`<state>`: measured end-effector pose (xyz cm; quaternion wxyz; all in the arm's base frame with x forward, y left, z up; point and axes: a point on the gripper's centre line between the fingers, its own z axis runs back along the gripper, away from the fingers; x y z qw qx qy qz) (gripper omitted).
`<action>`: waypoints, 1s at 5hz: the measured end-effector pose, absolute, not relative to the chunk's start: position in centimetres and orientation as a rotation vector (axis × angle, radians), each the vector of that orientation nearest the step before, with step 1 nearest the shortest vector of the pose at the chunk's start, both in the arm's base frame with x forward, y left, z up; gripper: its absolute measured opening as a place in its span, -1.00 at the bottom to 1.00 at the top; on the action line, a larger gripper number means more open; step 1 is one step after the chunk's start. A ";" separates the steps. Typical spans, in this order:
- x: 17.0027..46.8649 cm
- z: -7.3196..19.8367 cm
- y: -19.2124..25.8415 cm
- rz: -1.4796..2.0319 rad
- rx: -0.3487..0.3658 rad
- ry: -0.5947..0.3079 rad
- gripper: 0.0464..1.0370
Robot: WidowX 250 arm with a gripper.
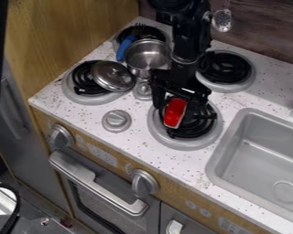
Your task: Move the red object from the lower right burner and put it on the upper right burner
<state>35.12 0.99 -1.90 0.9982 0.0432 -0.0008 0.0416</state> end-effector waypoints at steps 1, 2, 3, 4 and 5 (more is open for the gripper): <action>34.9 -2.6 0.8 0.088 0.083 0.018 0.87; 34.8 -3.6 0.8 0.093 0.081 0.041 0.56; 34.7 -4.0 1.0 0.088 0.098 0.052 0.06; 34.9 -3.9 1.3 0.047 0.135 0.038 0.04; 35.8 -3.8 0.4 -0.041 0.172 -0.013 0.04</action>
